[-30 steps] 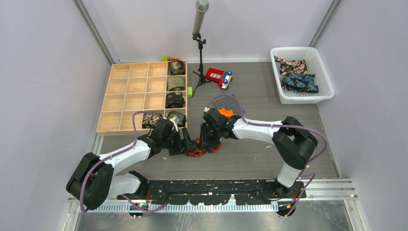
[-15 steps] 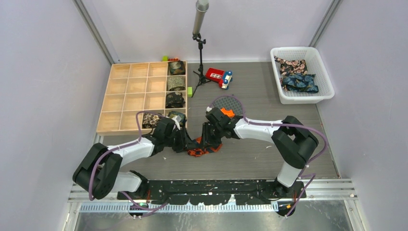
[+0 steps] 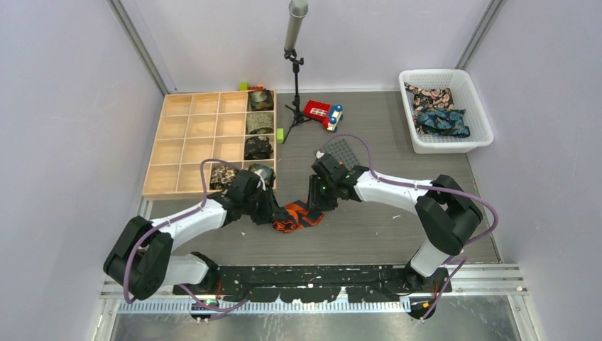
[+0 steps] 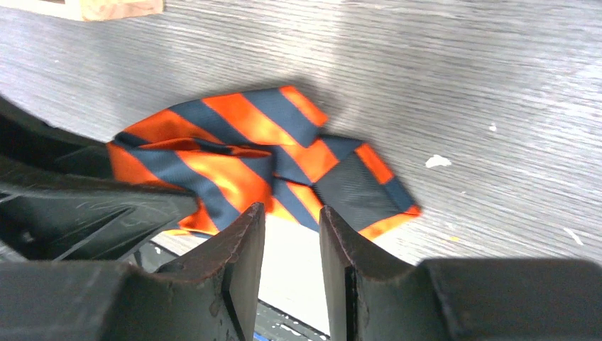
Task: Roll the ties
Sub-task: Roll the tie at the center of the board.
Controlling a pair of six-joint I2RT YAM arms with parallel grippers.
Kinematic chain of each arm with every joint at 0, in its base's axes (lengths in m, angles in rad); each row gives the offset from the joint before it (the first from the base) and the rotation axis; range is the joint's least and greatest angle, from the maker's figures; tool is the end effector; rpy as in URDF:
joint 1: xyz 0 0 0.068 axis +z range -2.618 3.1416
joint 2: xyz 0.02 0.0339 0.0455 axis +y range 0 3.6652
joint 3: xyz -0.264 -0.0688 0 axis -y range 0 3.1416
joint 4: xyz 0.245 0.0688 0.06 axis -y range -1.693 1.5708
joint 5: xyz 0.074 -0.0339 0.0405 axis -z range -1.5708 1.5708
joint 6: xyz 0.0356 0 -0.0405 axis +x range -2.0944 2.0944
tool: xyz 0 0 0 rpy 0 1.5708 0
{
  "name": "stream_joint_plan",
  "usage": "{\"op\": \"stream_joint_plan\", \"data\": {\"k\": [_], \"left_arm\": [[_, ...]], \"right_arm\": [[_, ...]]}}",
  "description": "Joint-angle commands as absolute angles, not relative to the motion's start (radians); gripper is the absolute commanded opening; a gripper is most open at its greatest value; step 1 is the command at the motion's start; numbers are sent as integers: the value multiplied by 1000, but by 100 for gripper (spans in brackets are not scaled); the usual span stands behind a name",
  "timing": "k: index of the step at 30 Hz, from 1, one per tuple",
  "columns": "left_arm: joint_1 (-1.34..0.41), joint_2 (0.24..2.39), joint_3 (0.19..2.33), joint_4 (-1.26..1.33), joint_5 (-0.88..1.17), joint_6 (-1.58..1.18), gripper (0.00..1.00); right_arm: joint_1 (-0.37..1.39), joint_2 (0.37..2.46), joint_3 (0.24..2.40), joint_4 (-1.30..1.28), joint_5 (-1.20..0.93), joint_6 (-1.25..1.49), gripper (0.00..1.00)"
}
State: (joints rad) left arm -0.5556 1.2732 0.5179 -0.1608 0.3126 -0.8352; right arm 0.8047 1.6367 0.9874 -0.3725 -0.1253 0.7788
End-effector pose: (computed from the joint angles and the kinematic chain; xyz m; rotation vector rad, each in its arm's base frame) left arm 0.1877 -0.1294 0.1561 -0.2321 2.6819 -0.9101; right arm 0.2227 0.2379 0.1833 -0.0846 2.7635 0.6758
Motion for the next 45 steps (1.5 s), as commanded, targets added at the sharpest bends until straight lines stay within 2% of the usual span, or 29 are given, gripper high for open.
{"op": "stream_joint_plan", "data": {"k": [1,10,18,33,45], "left_arm": [[-564,1238,576,-352,217,-768,29],[-602,1265,686,-537,110,-693,29],[-694,1336,851,-749,-108,-633,29],[-876,1537,1039,-947,-467,-656,29],[-1032,1736,1198,-1099,-669,-782,28]], "right_arm": [[813,1656,960,-370,-70,774,39],[883,1707,949,-369,-25,814,37],[942,1679,958,-460,38,856,35],[862,1271,942,-740,292,942,35],[816,1058,904,-812,344,971,35]]}}
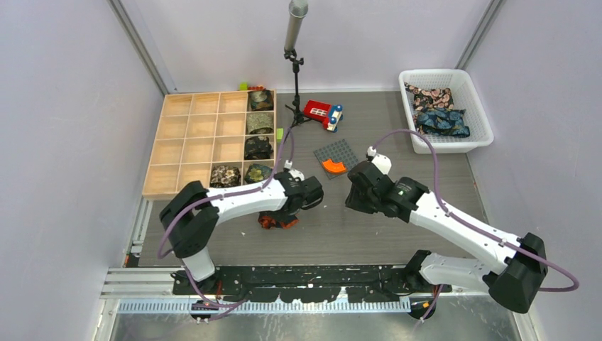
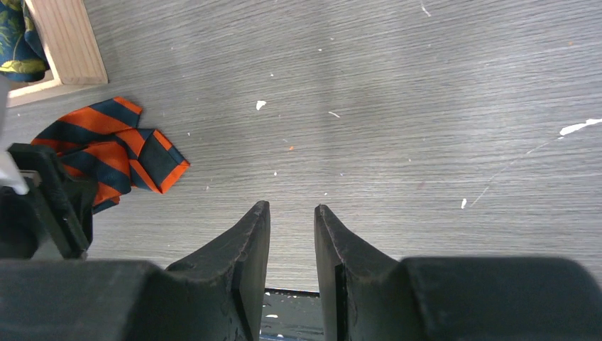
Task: Roll the ties
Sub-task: Roll the tie at the center of the board.
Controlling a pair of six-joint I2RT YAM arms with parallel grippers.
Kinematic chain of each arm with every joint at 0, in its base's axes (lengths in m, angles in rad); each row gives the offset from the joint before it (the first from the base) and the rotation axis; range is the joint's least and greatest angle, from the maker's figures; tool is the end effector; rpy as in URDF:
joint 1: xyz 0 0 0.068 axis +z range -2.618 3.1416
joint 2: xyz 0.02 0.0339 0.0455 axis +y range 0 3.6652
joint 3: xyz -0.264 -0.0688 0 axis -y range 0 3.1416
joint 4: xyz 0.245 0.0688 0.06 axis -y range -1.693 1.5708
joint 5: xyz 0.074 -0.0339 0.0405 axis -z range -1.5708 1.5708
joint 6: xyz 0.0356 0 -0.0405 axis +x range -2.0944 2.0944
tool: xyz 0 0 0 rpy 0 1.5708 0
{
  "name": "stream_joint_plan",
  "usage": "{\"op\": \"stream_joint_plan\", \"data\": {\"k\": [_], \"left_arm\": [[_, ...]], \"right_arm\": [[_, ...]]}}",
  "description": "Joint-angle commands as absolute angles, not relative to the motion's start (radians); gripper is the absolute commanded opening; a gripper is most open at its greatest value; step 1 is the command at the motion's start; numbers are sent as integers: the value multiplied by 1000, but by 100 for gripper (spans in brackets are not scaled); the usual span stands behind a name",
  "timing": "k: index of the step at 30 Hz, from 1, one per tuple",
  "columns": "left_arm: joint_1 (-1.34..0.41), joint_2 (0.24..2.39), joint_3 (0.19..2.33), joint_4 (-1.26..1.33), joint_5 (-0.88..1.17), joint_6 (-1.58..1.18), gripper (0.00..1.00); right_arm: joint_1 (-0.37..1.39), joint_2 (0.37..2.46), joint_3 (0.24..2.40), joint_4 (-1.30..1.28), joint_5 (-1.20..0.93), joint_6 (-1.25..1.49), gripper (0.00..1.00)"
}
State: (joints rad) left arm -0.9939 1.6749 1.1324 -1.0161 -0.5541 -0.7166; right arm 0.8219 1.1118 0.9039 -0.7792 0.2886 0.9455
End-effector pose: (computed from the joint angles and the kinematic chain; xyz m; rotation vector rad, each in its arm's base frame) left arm 0.1736 -0.2324 0.1967 0.3650 2.6490 0.4865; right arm 0.1536 0.1504 0.2681 0.2667 2.5205 0.3547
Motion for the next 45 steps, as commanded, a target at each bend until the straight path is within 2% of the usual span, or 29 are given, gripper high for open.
{"op": "stream_joint_plan", "data": {"k": [1,18,21,27,36,40,45], "left_arm": [[-1044,1759,1214,-1111,-679,-792,28],[-1155,2066,1461,-1168,-671,-832,29],[-1156,2085,1478,-1170,-668,-831,34],[-1158,2075,1485,-1160,-653,-821,50],[-1158,2018,1511,-1161,-604,-805,59],[-1157,1950,1505,-1150,-575,-795,67],[-1156,1849,1473,-1143,-546,-800,72]], "right_arm": [[816,1046,902,-816,348,974,34],[810,910,892,-862,366,995,32],[811,911,891,-863,360,997,32],[810,908,901,-863,354,1000,32],[810,939,980,-873,373,977,32],[804,970,1034,-879,386,963,32],[796,1034,1116,-880,379,942,32]]}}
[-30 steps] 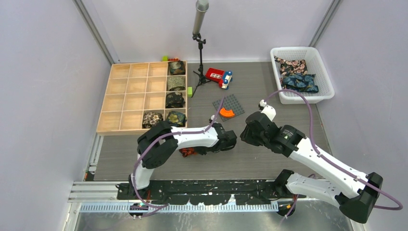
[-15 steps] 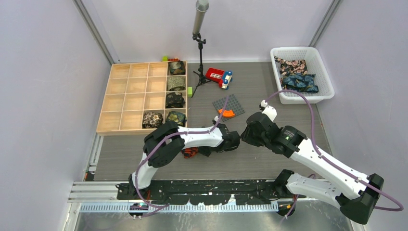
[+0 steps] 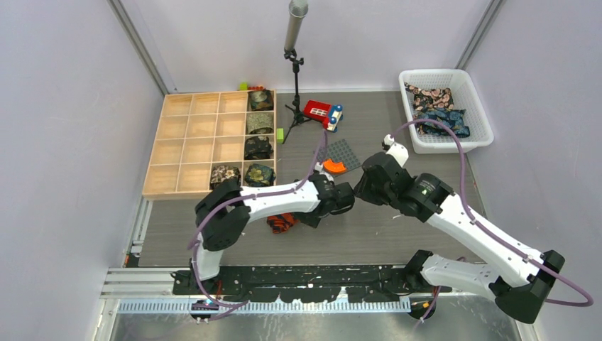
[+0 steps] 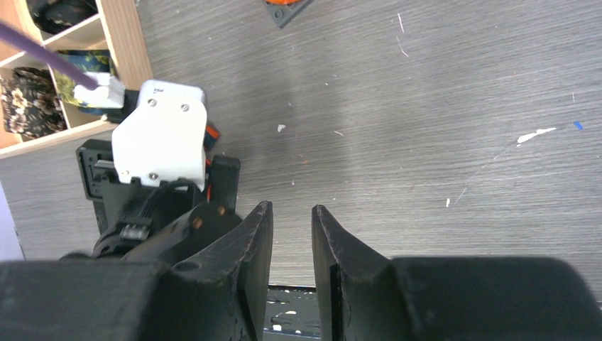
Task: Roll the ties
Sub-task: Roll the tie at the center of the board.
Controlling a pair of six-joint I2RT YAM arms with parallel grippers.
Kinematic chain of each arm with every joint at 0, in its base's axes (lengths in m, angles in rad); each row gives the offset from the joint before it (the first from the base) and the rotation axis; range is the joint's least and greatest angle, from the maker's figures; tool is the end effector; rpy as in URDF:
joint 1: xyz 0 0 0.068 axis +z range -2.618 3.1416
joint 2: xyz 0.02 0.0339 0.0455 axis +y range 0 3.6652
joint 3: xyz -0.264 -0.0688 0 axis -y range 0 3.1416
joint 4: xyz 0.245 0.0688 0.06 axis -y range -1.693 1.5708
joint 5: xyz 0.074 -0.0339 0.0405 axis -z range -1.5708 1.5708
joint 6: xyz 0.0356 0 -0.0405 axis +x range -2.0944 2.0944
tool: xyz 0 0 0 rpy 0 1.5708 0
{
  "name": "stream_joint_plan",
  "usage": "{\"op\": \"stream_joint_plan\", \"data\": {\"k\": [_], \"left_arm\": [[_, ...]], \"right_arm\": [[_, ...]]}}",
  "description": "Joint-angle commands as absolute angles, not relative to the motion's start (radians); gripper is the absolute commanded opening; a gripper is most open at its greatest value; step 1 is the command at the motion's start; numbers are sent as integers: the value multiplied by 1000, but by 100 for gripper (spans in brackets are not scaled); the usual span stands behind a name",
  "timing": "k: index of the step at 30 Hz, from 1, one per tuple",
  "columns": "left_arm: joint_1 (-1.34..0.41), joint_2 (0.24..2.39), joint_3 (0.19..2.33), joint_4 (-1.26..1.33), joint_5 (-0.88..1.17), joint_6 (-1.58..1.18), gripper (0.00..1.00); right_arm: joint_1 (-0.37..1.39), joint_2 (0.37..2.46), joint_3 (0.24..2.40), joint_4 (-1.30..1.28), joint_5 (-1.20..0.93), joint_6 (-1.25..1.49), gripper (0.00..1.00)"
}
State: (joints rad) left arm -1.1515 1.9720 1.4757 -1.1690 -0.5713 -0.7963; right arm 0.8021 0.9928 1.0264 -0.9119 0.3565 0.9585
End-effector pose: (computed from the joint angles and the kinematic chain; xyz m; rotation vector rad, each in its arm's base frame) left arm 0.1630 -0.3185 0.1892 0.5079 2.6201 0.5449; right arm 0.1390 0.1259 0.3202 0.3442 2.3885 0.3934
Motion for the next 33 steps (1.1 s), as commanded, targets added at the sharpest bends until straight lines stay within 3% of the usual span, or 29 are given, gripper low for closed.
{"op": "stream_joint_plan", "data": {"k": [1,6,11,16,23,33], "left_arm": [[-1156,1823,1465,-1142,-538,-803,73],[-1156,1671,1397,-1154,-506,-835,69],[-1153,1471,1218,-1110,-434,-906,42],[-1145,1308,1009,-1016,-372,-975,26],[-1049,1181,776,-760,-240,-1014,15],[-970,1212,654,-516,-133,-1044,12]], "right_arm": [[794,1051,1133,-879,376,938,32],[780,1165,1216,-848,336,911,32],[766,1365,1313,-772,174,859,27],[766,1602,1426,-687,-40,797,21],[766,1905,1605,-660,-173,696,12],[771,2148,1693,-657,-273,642,6]]}}
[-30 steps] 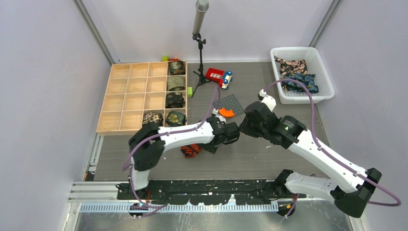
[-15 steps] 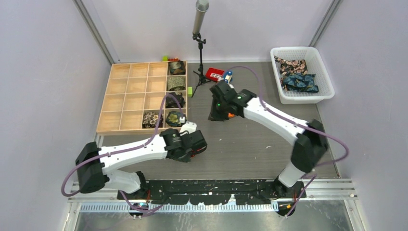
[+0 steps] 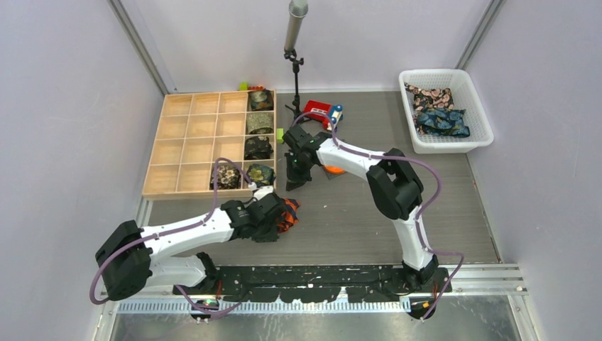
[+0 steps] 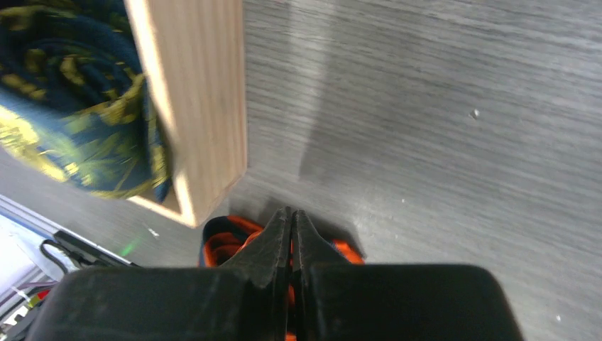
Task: Roll the ties
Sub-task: Roll the tie at the center of the board.
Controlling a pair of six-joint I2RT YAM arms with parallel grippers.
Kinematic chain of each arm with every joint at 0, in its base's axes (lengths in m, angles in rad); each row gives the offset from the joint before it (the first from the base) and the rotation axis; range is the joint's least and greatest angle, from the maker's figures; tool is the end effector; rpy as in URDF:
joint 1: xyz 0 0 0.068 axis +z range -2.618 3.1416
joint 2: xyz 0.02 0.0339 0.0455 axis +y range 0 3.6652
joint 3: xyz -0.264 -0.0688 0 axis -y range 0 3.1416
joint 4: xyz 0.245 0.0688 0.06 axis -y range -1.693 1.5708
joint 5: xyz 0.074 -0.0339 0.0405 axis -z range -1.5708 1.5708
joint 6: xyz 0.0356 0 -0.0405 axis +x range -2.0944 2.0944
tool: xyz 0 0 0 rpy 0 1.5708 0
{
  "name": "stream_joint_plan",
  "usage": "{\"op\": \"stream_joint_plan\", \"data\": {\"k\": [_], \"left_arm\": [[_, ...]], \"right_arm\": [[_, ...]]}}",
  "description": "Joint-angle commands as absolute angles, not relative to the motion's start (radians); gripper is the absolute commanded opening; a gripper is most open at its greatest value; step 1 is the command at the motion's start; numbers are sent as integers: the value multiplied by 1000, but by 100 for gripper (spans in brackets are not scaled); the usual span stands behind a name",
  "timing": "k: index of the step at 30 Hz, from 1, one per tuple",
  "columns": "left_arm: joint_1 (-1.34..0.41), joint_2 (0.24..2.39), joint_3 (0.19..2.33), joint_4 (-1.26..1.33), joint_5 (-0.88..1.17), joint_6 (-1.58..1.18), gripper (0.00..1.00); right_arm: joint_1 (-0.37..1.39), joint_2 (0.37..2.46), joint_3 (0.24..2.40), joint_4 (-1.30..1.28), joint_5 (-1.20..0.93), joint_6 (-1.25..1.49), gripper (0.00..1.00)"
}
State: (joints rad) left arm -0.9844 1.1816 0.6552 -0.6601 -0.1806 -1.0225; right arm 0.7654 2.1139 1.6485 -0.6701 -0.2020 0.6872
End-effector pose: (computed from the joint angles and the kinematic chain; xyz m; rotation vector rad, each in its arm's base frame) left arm 0.1175 -0.1653 0.1855 -0.1014 2.7658 -0.3194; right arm 0.3183 0.3157 0.1845 -0.1771 2.8749 0.6411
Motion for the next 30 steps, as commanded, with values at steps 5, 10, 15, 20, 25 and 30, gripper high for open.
{"op": "stream_joint_plan", "data": {"k": [5,10,15,20,25,30], "left_arm": [[-960,1243,645,-473,-133,-1052,11],[-928,1270,655,-462,-143,-1034,11],[-905,1306,671,-447,-160,-988,11],[-877,1341,676,-410,-169,-917,10],[-866,1327,672,-390,-187,-865,9],[-861,1313,648,-321,-195,-802,9]], "right_arm": [[804,2186,1689,-666,-290,621,5],[831,2181,1636,-639,-317,627,4],[857,2173,1586,-616,-330,648,3],[873,2160,1547,-598,-321,674,2],[880,2148,1513,-573,-344,681,2],[886,2155,1513,-569,-364,672,2]]}}
